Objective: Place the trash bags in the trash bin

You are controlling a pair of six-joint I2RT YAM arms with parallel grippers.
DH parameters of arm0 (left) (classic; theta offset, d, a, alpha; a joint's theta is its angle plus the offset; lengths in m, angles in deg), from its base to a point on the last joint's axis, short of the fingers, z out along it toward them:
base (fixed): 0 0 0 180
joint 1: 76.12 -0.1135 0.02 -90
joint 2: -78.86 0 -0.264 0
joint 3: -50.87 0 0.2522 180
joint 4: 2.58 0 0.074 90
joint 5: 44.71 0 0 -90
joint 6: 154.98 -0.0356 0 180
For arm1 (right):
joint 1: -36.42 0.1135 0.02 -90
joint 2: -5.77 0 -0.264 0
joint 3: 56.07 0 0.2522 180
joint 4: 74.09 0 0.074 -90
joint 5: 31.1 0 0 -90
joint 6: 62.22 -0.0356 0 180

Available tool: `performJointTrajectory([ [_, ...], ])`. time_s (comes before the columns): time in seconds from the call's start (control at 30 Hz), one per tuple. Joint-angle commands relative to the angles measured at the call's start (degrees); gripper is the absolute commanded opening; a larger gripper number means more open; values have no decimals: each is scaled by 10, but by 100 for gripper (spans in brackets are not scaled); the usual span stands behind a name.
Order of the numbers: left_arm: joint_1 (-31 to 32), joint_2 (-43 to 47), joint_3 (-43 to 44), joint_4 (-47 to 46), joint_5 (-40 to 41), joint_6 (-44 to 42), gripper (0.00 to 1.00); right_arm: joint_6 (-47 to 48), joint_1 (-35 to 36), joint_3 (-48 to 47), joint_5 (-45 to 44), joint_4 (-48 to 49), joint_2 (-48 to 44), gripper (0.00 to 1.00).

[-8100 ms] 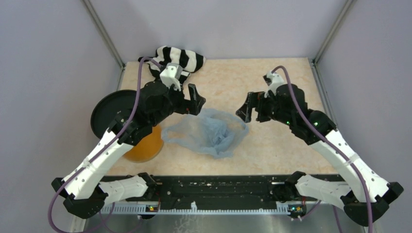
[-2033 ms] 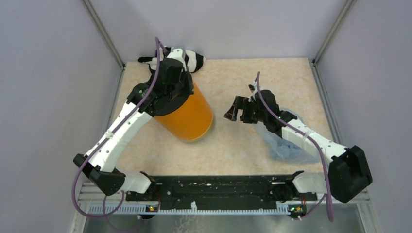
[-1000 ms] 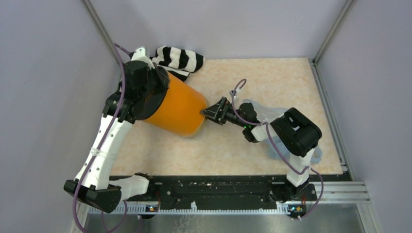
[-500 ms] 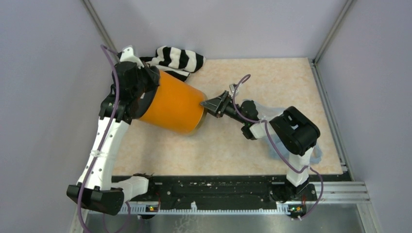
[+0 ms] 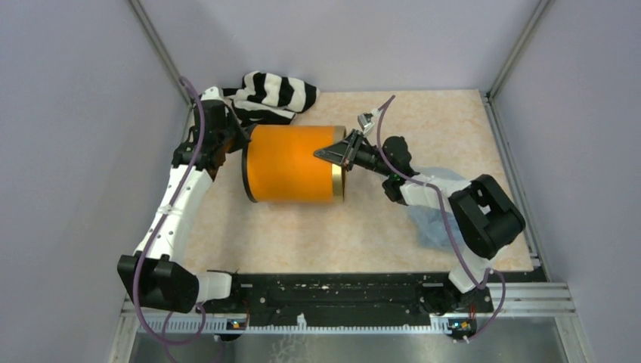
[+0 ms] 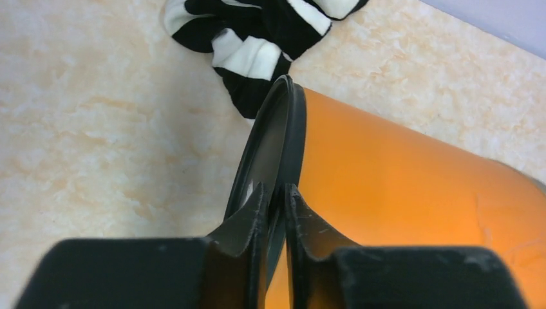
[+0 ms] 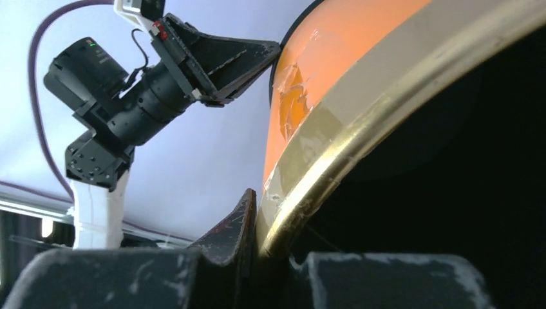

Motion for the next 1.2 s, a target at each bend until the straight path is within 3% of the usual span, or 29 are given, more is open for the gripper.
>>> performJointTrajectory([
  [0.0,31,10,31,8,-118,20,31,81,-7,-88,-18,-72,-76,0],
  [0.03,31,8,39,11,-113,16,43,100,-10,-100,-15,-112,-85,0],
  [0.17,31,4,70,25,-97,-1,71,206,-19,-181,-11,-304,-111,0],
  [0.33,31,9,93,40,-89,-15,98,299,-29,-268,-1,-468,-113,0],
  [0.57,31,41,100,69,-80,-34,98,444,-33,-416,-35,-706,-83,0],
  [0.9,32,103,41,108,-125,-57,98,632,-29,-679,-188,-1027,38,0],
  [1.17,35,124,-8,91,-191,-48,98,703,-19,-828,-300,-1102,139,0],
])
